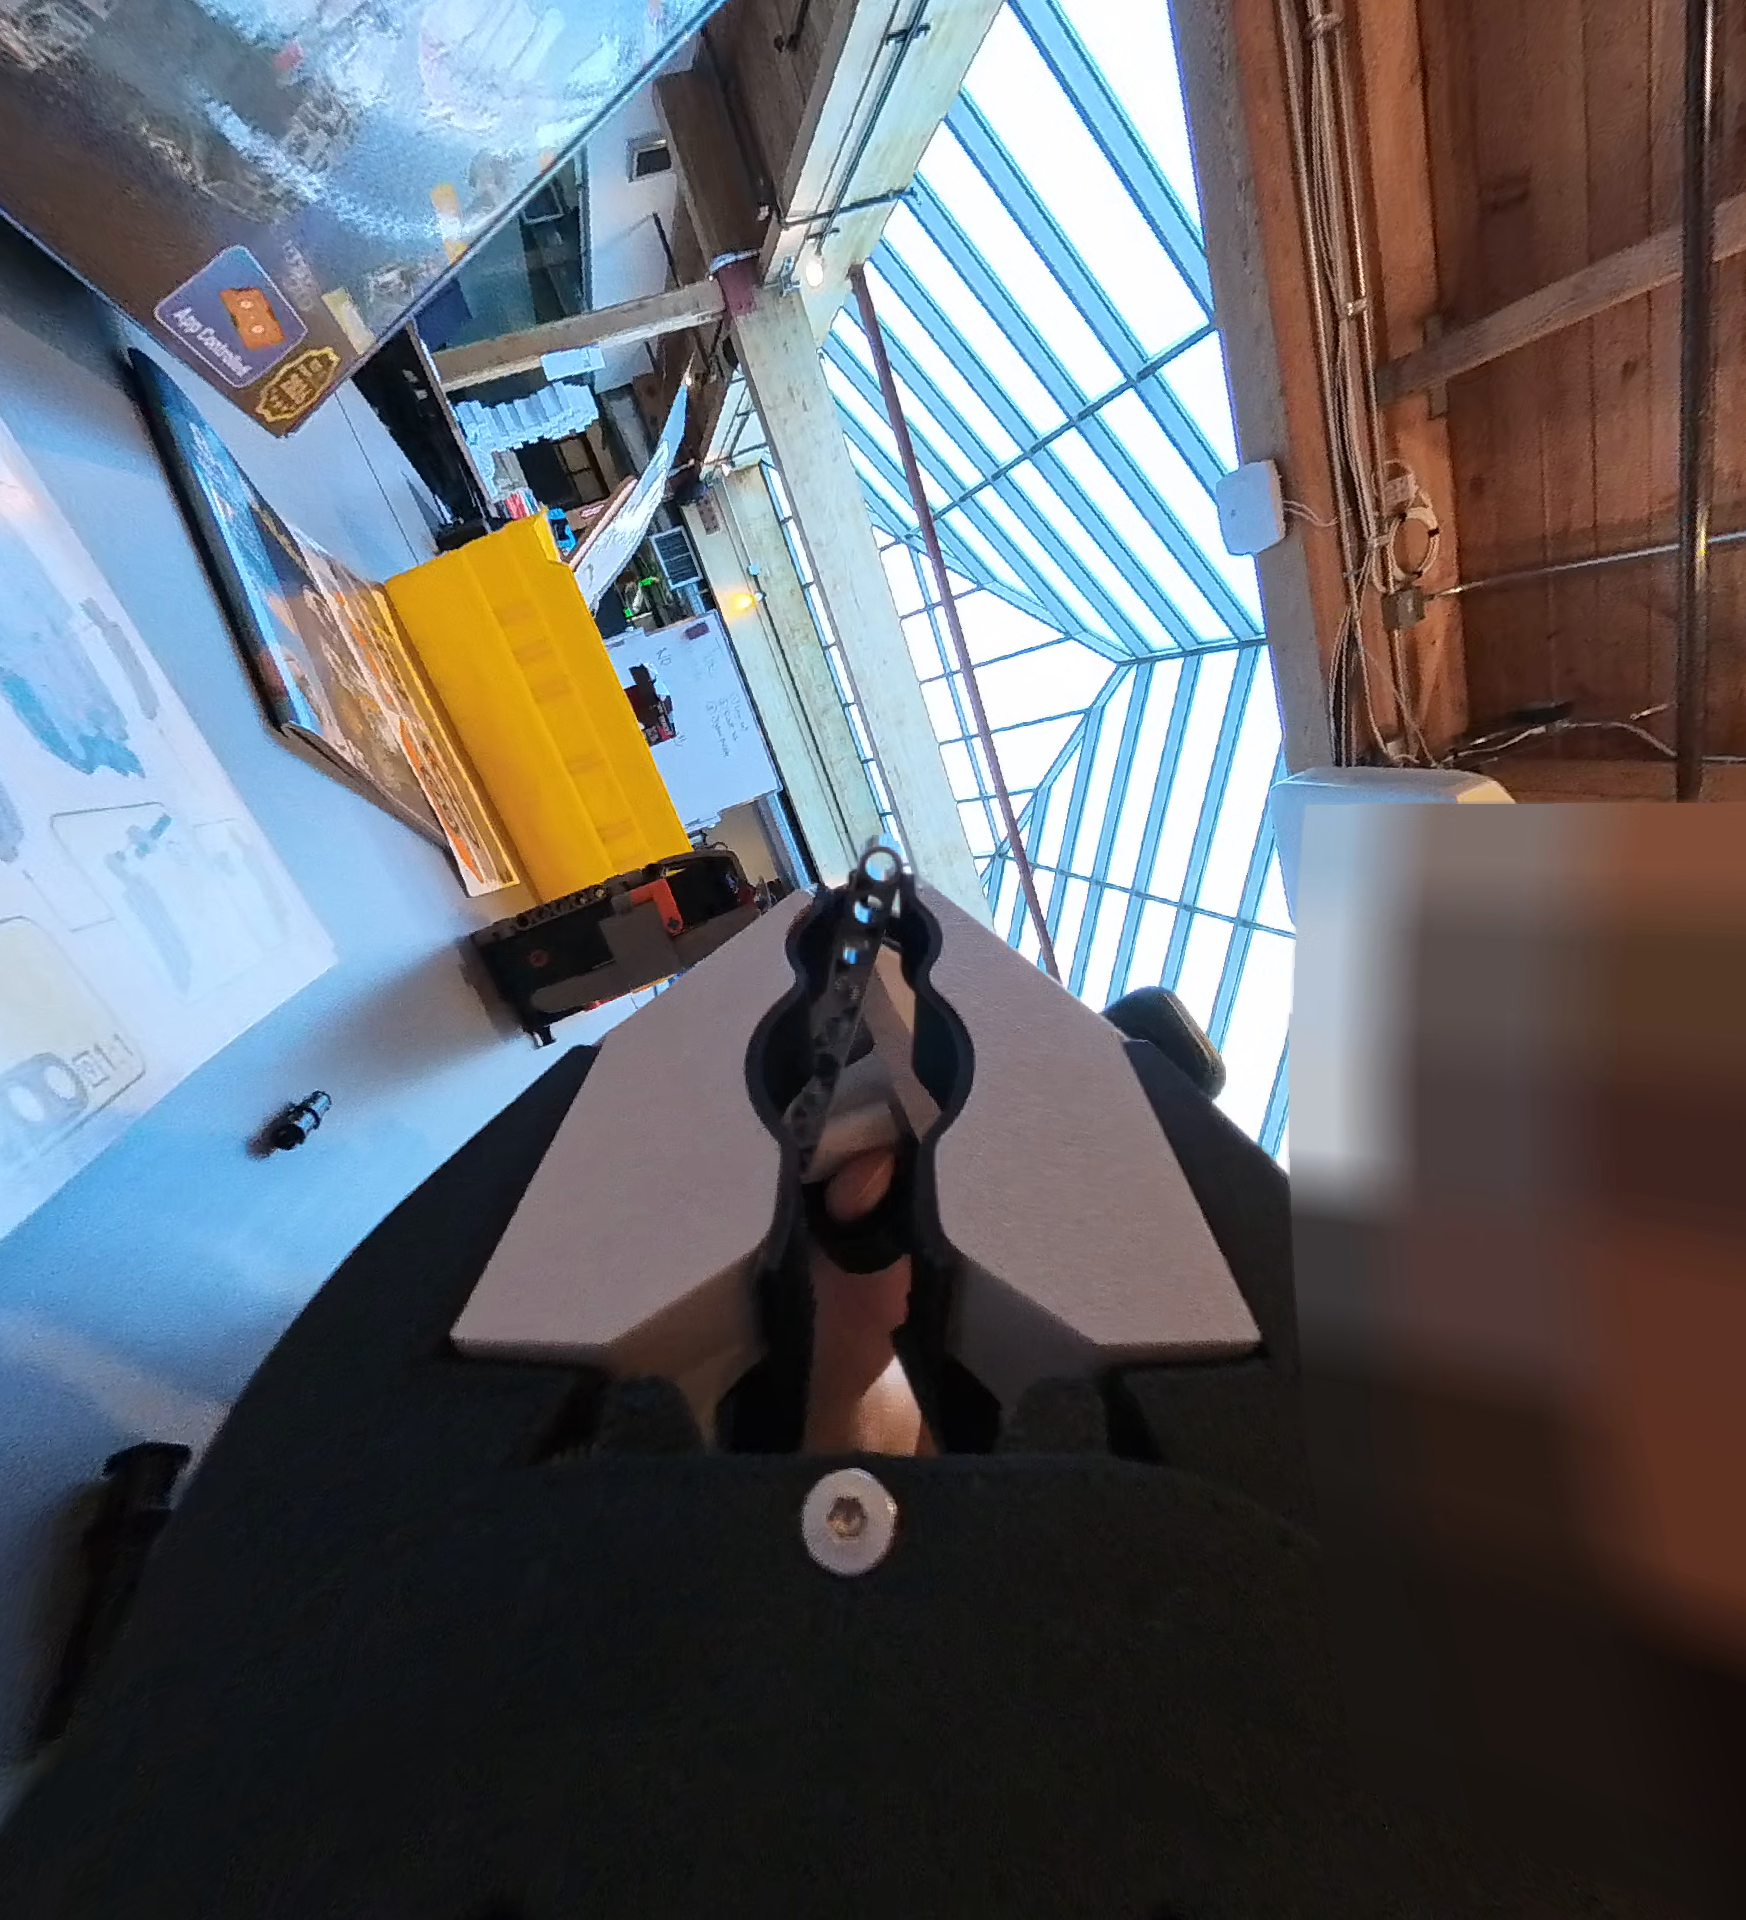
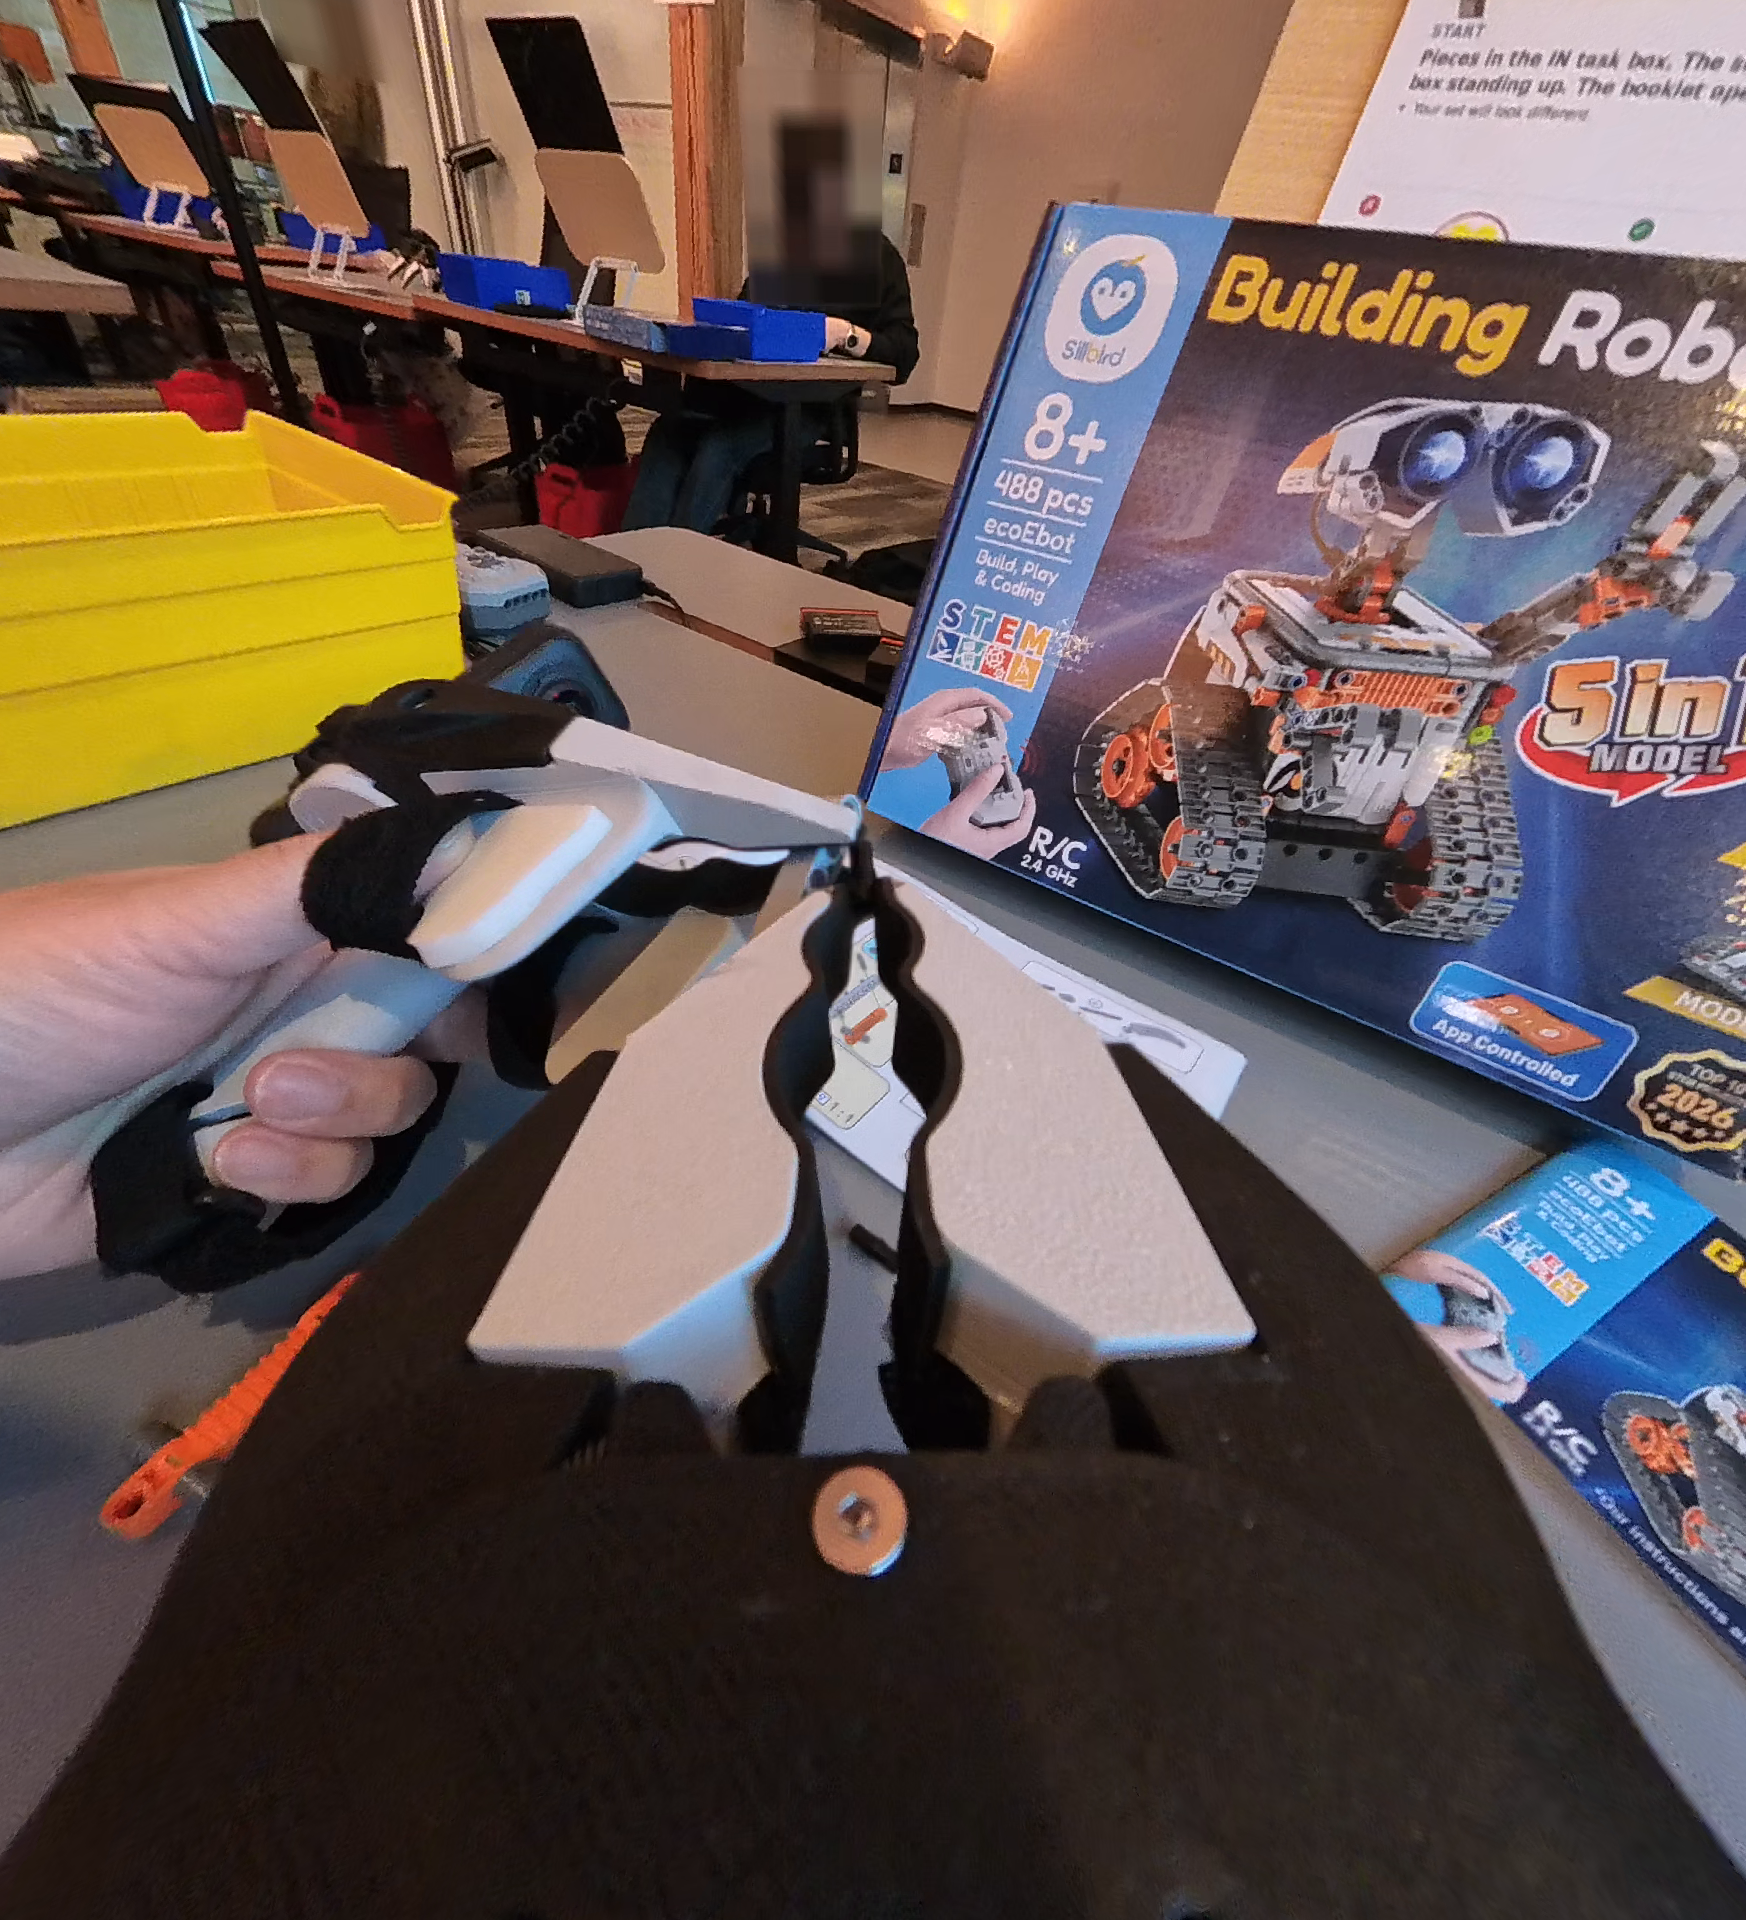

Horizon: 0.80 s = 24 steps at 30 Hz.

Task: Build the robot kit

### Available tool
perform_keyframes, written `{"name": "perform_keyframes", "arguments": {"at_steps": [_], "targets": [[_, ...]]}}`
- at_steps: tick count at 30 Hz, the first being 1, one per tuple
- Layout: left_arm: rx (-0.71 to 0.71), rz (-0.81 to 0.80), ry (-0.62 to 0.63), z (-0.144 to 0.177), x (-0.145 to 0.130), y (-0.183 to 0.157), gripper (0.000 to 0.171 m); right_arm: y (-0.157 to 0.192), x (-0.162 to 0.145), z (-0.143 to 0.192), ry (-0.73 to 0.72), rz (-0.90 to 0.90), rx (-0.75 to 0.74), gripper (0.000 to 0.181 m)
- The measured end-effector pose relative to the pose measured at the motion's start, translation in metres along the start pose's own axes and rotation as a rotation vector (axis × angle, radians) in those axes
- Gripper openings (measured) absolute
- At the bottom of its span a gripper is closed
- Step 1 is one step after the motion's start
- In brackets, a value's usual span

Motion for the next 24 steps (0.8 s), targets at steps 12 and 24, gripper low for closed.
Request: {"name": "perform_keyframes", "arguments": {"at_steps": [12, 24], "targets": [[0.031, -0.023, 0.009, 0.006, 0.003, 0.004, 0.003, 0.002, -0.006, -0.001, 0.028, -0.085, 0.059, 0.002], [0.017, 0.162, 0.105, 0.02, -0.001, 0.014, 0.003, 0.006, -0.008, 0.01, 0.079, 0.08, 0.277, 0.001]]}}
Point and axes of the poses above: each gripper's, where its closed fingertips meet, z back along the fingers, x out of its top, y = z × x across the jaws, the point moved 3 cm from there along z, back along the fingers, and after that the axes turned 7 degrees about -y, right-handed, at the moved point
